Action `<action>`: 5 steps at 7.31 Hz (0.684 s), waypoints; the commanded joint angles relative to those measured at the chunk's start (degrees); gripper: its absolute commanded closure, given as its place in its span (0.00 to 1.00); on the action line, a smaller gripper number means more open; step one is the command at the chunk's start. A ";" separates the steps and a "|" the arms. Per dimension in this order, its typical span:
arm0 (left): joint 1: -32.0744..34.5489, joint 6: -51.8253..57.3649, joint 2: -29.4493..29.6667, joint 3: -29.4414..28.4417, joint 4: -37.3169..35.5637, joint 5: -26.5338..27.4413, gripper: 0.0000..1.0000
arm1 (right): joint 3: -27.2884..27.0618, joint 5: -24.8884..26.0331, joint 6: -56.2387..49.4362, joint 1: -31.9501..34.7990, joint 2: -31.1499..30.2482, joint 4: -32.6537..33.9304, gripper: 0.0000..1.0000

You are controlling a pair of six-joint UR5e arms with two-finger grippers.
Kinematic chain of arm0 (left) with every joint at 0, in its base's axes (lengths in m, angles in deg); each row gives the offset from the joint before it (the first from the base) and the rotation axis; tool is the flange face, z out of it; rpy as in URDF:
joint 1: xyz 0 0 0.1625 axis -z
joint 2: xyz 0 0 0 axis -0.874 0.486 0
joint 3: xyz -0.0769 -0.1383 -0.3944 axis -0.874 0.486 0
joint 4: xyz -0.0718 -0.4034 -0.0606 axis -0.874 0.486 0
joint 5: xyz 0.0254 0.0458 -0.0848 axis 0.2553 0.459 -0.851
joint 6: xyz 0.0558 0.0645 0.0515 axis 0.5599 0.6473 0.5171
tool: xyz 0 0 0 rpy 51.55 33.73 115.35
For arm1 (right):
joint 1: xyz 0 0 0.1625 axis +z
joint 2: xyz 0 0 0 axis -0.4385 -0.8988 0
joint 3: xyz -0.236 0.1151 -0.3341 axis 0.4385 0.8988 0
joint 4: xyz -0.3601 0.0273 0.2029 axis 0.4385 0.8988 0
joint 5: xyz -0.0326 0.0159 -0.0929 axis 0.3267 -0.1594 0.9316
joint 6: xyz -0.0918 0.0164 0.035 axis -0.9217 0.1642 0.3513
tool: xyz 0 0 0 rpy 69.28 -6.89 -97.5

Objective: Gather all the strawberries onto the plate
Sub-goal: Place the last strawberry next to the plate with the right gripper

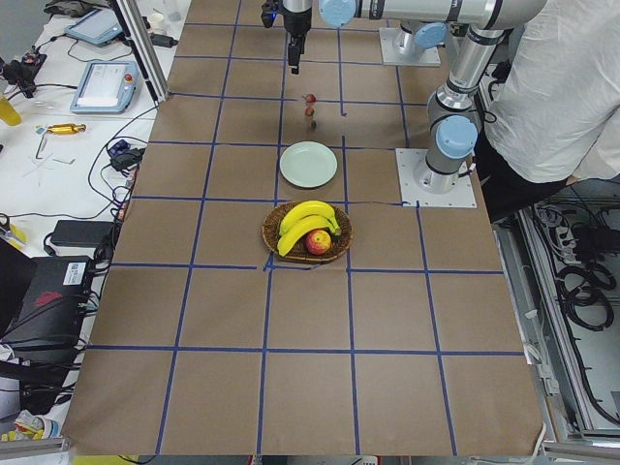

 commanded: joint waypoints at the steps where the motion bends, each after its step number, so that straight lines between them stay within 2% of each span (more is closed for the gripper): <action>1: 0.01 -0.06 0.16 -0.01 -0.09 0.00 0.00 | 4.16 -0.53 -3.73 -2.34 -5.15 -7.20 0.00; 3: 0.01 -0.06 0.07 0.08 -0.09 0.00 0.00 | 18.62 -6.03 -3.64 -2.34 -6.22 -25.10 0.00; 4: 0.01 -0.06 0.16 0.08 0.00 0.00 0.00 | 22.00 -6.06 -1.98 -2.34 -6.22 -30.48 0.00; 5: 0.01 -0.06 0.25 0.17 -0.09 0.00 0.00 | 21.95 -5.72 1.25 -2.26 -6.30 -30.36 0.00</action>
